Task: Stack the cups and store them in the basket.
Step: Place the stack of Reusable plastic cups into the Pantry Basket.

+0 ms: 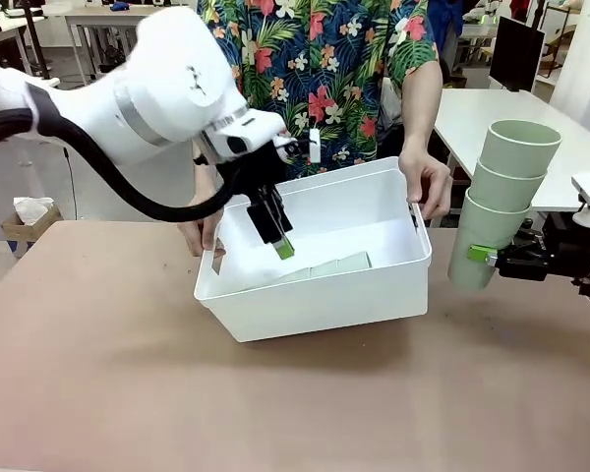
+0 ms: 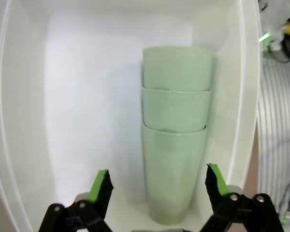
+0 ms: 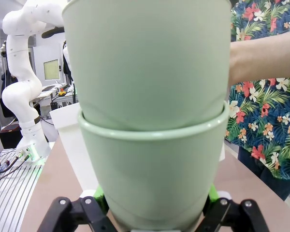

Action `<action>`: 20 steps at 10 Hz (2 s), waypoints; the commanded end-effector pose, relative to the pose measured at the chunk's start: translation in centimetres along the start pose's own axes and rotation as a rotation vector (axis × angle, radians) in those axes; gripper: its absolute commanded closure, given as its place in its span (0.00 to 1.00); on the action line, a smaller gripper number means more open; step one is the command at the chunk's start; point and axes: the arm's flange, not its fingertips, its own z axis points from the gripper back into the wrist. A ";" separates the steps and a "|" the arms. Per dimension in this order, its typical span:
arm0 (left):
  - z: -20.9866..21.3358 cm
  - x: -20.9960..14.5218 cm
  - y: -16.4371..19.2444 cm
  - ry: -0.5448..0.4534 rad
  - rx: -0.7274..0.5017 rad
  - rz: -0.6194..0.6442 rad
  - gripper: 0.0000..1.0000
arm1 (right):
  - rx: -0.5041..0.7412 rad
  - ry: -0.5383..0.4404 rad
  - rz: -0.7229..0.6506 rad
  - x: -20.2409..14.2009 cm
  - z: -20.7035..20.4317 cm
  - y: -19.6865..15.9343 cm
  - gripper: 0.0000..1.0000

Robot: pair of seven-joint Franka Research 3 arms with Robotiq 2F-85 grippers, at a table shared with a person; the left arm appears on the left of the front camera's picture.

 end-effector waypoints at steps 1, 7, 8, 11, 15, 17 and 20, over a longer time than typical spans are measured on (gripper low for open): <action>3.8 -3.7 -1.7 -0.131 -0.023 -0.025 0.00 | 0.000 -0.001 0.009 0.4 0.0 0.0 0.15; 12.8 -19.8 -3.5 -0.477 0.081 0.008 0.00 | 0.000 -0.001 0.009 0.4 0.0 0.0 0.15; 13.8 -22.8 -4.2 -0.526 0.102 0.004 0.00 | 0.000 -0.001 0.009 0.4 0.0 0.0 0.15; 15.4 -26.4 -5.2 -0.579 0.131 -0.021 0.00 | 0.000 -0.001 0.009 0.4 0.0 0.0 0.15; 15.4 -26.9 -4.8 -0.542 0.124 0.012 0.00 | 0.000 -0.001 0.009 0.4 0.0 0.0 0.15; 15.4 -26.9 -4.8 -0.542 0.124 0.012 0.00 | 0.000 -0.001 0.009 0.4 0.0 0.0 0.15; 15.4 -26.9 -4.8 -0.542 0.124 0.012 0.00 | 0.000 -0.001 0.009 0.4 0.0 0.0 0.15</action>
